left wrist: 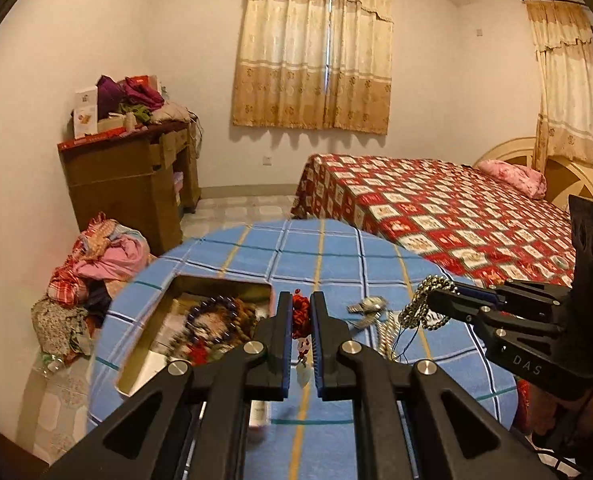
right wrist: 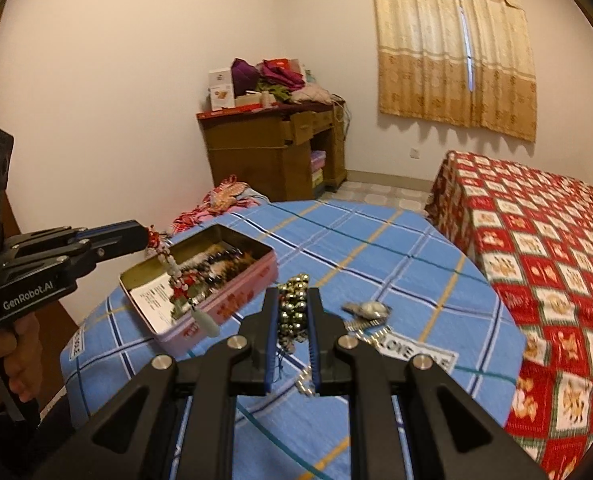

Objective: Organize jewelry
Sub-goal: 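Carry the red strand and gold chain over the tin and open both tools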

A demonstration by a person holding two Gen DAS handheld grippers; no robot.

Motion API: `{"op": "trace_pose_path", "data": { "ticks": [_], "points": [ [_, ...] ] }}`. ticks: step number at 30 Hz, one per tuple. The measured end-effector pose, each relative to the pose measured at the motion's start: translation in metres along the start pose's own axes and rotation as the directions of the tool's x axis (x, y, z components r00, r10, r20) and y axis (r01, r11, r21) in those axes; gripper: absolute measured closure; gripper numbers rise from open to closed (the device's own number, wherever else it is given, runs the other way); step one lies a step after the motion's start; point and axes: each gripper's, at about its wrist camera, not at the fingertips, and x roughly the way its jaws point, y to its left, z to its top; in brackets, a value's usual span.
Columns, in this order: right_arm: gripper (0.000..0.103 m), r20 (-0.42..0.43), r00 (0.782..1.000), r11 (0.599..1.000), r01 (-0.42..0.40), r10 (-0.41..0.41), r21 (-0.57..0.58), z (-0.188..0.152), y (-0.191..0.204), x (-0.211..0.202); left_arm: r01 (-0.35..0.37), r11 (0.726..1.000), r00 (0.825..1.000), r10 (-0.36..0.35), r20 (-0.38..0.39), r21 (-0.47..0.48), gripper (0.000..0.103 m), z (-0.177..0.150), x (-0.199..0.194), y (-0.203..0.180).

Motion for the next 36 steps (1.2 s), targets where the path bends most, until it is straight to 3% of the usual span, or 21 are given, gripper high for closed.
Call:
{"op": "trace_pose_path", "data": {
  "ticks": [12,25,36],
  "points": [
    [0.087,0.011,0.995,0.993,-0.102,0.103,-0.065,0.031,0.032,0.031,-0.135,0.991,0.989,0.134,0.055,0.004,0.096,0.029,-0.012,0.049],
    [0.087,-0.002,0.981,0.978,-0.194,0.195,-0.08,0.047,0.067,0.069,-0.197,0.979,0.98,0.196,-0.015,-0.043,0.096,0.021,0.026,0.089],
    [0.087,-0.104,0.973,0.974,-0.213,0.204,-0.08,0.02,0.086,0.112,-0.222,0.974,0.97,0.216,-0.107,-0.038,0.096,-0.006,0.057,0.1]
  ]
}}
